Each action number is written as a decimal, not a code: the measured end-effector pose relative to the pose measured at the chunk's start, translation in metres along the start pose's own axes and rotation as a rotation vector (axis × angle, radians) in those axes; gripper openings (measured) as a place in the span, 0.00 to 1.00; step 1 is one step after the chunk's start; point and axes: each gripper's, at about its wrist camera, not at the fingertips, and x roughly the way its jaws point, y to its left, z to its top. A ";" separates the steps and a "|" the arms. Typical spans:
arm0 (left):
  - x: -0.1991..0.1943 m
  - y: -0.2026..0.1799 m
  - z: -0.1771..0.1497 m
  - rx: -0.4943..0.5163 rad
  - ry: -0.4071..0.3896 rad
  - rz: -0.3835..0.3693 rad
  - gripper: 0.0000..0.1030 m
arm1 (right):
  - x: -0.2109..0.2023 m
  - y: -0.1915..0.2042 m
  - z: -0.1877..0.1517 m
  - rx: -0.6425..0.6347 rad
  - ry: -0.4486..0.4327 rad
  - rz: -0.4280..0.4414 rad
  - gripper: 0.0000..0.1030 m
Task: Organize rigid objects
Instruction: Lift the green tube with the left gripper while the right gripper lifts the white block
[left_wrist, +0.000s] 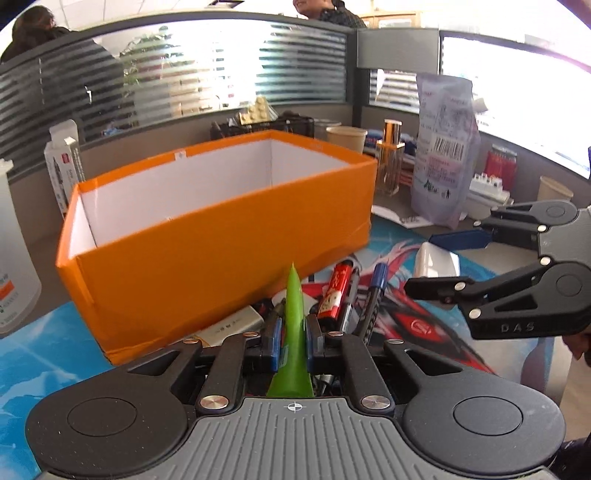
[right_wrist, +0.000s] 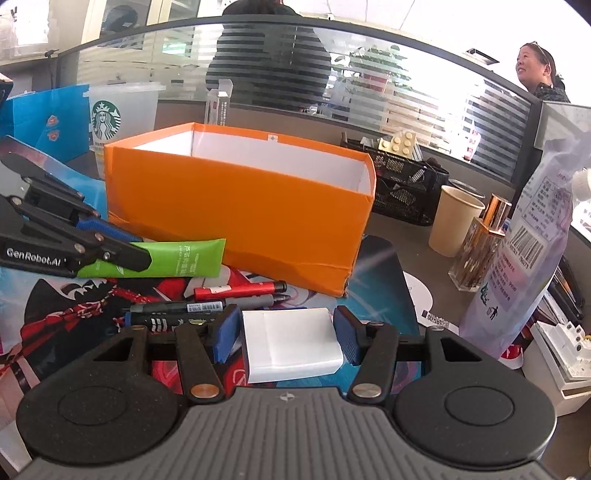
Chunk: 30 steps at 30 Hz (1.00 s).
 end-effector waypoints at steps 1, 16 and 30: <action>-0.003 0.000 0.001 -0.003 -0.009 0.003 0.10 | -0.001 0.001 0.001 -0.002 -0.004 -0.002 0.51; -0.040 -0.002 0.015 -0.014 -0.086 0.024 0.00 | -0.023 0.017 0.018 -0.031 -0.066 -0.015 0.51; -0.013 -0.002 -0.029 0.043 0.051 0.037 0.30 | -0.028 0.028 0.014 -0.027 -0.067 -0.011 0.51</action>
